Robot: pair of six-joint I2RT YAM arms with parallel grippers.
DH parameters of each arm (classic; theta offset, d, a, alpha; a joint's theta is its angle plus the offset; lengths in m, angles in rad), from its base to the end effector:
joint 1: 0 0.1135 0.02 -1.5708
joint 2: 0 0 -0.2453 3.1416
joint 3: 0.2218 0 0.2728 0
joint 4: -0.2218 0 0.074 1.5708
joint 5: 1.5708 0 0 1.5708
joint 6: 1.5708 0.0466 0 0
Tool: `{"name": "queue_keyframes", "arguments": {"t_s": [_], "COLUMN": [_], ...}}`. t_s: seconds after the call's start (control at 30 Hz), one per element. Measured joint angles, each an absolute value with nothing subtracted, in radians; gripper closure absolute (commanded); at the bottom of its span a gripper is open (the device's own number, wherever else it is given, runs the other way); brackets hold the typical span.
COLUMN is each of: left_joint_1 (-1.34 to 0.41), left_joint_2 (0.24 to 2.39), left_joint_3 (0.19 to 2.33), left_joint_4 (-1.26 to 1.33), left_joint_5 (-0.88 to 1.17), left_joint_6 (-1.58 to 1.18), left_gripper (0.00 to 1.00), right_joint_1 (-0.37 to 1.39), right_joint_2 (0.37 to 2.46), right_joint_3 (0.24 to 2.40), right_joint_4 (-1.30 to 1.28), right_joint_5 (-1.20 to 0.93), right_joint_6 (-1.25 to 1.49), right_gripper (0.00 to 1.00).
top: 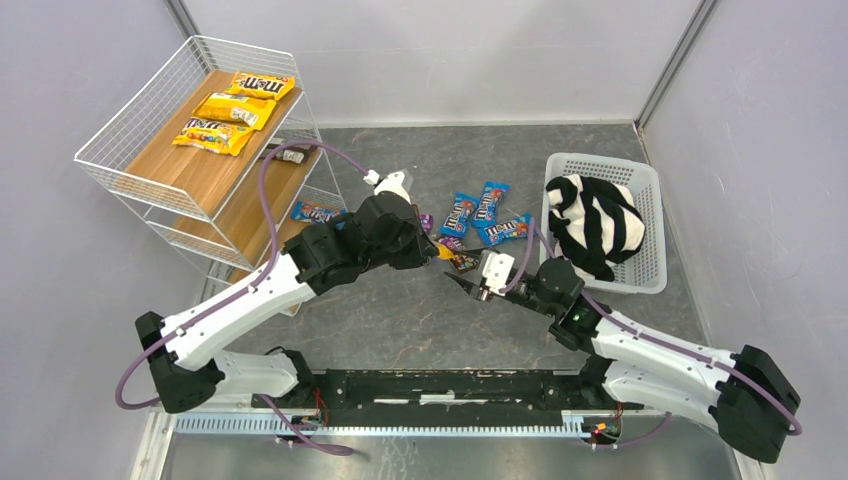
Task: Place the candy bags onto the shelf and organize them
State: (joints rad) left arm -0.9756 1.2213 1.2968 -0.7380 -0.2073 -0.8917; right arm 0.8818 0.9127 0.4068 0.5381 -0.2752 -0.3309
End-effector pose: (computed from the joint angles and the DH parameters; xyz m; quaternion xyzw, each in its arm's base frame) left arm 0.1712 -0.2357 0.3503 -0.0079 0.8949 -0.2954 0.3343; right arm 0.1496 0.2015 0.2349 -0.4736 0.5101 0.2854 0.6588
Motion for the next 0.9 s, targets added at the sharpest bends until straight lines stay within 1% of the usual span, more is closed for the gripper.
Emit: {"name": "queue_keyframes", "arguments": {"t_s": [0.13,0.23,0.4,0.73,0.8,0.9], "left_joint_1": [-0.97,-0.966,-0.963,-0.96,-0.959,-0.959], "left_joint_2": [1.213,1.212,1.212,1.212,1.212,1.212], "left_joint_3": [1.297,1.297,1.297,1.297,1.297,1.297], "left_joint_4": [-0.75,-0.755,-0.755,-0.754,-0.754,-0.753], "left_joint_5": [-0.203,-0.198,-0.188,-0.177,-0.177,-0.177], "left_joint_6": [-0.888,-0.888,-0.888,-0.887,-0.886,-0.878], "left_gripper": [0.98,0.98,0.98,0.98,0.98,0.98], "right_joint_1": [0.896,0.91,0.937,0.948,0.949,0.95], "right_joint_2": [0.941,0.949,0.973,1.01,1.017,1.029], "right_joint_3": [0.411,0.411,0.426,0.443,0.447,0.458], "right_joint_4": [0.569,0.599,0.64,0.672,0.672,0.67], "right_joint_5": [-0.241,-0.216,-0.178,-0.133,-0.131,-0.133], "right_joint_6": [-0.347,-0.35,-0.351,-0.357,-0.358,-0.364], "right_gripper": [0.42,0.42,0.52,0.62,0.69,0.81]}}
